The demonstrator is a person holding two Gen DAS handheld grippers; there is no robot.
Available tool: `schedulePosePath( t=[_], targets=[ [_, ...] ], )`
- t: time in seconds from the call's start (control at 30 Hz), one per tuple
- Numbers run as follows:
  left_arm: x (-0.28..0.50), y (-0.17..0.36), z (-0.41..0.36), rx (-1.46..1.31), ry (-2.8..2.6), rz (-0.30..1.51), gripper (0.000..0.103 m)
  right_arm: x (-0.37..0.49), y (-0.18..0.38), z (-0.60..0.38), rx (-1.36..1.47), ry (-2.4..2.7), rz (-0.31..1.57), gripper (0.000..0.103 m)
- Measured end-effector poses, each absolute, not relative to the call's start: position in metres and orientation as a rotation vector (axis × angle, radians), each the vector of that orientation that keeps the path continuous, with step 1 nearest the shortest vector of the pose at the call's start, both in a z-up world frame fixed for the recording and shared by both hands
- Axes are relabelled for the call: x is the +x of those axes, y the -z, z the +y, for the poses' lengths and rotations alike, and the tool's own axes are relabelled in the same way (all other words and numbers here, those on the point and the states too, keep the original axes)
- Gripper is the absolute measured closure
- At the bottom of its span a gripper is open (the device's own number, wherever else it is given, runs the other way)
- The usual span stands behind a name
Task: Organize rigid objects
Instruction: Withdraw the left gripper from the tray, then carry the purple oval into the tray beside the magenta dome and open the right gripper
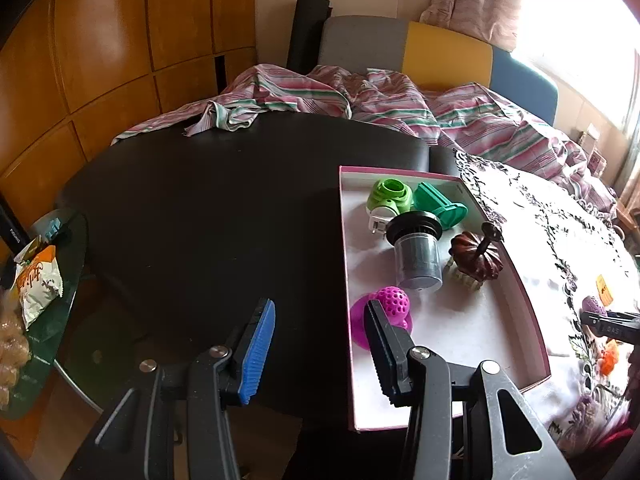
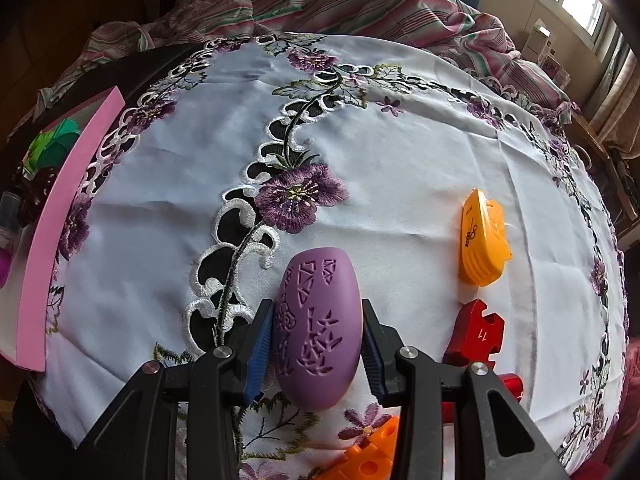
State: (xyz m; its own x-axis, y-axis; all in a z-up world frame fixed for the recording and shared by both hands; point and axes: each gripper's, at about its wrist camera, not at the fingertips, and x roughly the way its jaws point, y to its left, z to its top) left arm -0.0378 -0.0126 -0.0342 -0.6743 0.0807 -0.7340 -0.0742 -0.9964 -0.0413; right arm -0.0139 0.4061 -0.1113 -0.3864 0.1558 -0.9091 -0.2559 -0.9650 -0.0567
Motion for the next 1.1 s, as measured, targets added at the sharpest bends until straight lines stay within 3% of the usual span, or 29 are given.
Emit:
schedulePosePath(
  t=[0.73,1.1],
  targets=[
    [-0.036,0.039,-0.028,-1.252,-2.809,-0.054,0.056,-0.035,0.039,0.29,-1.45,-2.773,0.188,0.063],
    [-0.036,0.043,-0.036,-1.272,-2.814,-0.079,0.056,-0.063,0.048,0.185,-1.633,-2.914,0.216,0.063]
  ],
)
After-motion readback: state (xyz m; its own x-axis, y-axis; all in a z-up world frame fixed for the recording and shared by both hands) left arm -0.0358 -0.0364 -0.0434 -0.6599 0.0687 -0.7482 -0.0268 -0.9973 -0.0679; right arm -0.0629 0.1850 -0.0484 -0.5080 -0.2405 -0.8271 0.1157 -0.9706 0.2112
